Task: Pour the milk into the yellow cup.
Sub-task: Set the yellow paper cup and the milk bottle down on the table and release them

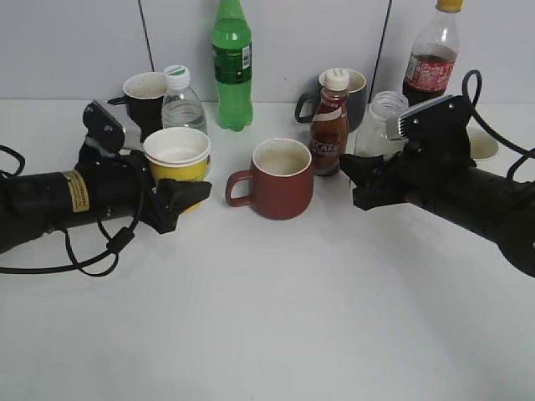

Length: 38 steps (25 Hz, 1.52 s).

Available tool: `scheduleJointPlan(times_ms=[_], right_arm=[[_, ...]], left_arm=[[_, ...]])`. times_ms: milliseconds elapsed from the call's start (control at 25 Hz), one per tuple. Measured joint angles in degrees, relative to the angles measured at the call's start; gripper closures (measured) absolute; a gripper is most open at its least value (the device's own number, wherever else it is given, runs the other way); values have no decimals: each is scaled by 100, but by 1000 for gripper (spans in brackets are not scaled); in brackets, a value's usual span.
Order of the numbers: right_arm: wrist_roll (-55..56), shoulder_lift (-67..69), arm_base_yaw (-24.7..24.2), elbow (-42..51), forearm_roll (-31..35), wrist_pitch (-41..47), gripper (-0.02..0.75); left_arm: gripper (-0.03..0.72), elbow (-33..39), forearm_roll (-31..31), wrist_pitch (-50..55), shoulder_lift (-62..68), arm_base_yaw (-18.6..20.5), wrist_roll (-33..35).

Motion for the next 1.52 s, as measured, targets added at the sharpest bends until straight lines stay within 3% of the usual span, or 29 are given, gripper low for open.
scheduleJointPlan(times_ms=[200, 520, 1160, 1400, 1520], right_arm=[[6, 309, -5, 0, 45, -190, 295], [6, 502, -5, 0, 62, -389, 295], [13, 515, -5, 0, 67, -612, 297], [7, 515, -5, 0, 67, -623, 295], [7, 515, -5, 0, 67, -623, 295]], left_arm=[[261, 0, -399, -158, 426, 0, 530], [262, 0, -1109, -886, 934, 0, 846], [258, -171, -1188, -1105, 1379, 0, 957], [139, -171, -1228, -915, 1391, 0, 962], [122, -171, -1234, -895, 1391, 0, 962]])
